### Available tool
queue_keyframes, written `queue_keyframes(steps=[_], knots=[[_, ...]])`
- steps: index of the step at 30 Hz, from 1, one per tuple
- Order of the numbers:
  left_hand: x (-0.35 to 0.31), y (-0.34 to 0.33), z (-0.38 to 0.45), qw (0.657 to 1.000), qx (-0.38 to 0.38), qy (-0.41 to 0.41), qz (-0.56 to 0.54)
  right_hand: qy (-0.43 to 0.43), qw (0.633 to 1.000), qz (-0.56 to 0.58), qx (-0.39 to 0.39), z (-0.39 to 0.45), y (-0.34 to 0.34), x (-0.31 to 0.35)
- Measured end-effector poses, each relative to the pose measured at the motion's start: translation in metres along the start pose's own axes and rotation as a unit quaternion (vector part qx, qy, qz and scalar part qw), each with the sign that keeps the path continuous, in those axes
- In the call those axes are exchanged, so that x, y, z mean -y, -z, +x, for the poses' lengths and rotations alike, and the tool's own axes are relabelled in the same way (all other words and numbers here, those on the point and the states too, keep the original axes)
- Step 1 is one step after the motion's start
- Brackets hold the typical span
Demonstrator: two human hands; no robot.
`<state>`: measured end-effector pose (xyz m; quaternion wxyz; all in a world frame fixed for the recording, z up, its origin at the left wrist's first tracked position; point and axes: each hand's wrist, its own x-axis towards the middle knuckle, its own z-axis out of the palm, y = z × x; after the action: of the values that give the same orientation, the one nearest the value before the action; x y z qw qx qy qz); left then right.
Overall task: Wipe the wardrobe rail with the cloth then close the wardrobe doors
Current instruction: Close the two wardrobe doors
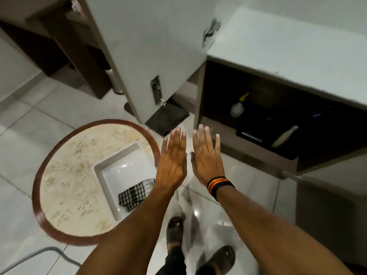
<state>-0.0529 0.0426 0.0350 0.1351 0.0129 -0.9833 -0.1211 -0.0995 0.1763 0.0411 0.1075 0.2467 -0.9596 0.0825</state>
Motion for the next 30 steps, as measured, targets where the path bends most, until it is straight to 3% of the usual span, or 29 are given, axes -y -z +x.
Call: queue_keyframes(steps=[8, 16, 24, 30], knots=[[-0.113, 0.129, 0.154, 0.982, -0.127, -0.133, -0.046, -0.046, 0.984, -0.07, -0.156, 0.088, 0.195, -0.09], [-0.257, 0.326, 0.289, 0.921, -0.298, -0.247, -0.036, -0.08, 0.932, -0.169, -0.312, 0.14, 0.436, -0.157], [-0.355, 0.473, 0.337, 0.856, -0.409, -0.307, -0.07, -0.099, 0.863, -0.25, -0.427, 0.142, 0.616, -0.182], [-0.416, 0.527, 0.333, 0.804, -0.452, -0.378, -0.085, -0.139, 0.818, -0.296, -0.474, 0.106, 0.675, -0.196]])
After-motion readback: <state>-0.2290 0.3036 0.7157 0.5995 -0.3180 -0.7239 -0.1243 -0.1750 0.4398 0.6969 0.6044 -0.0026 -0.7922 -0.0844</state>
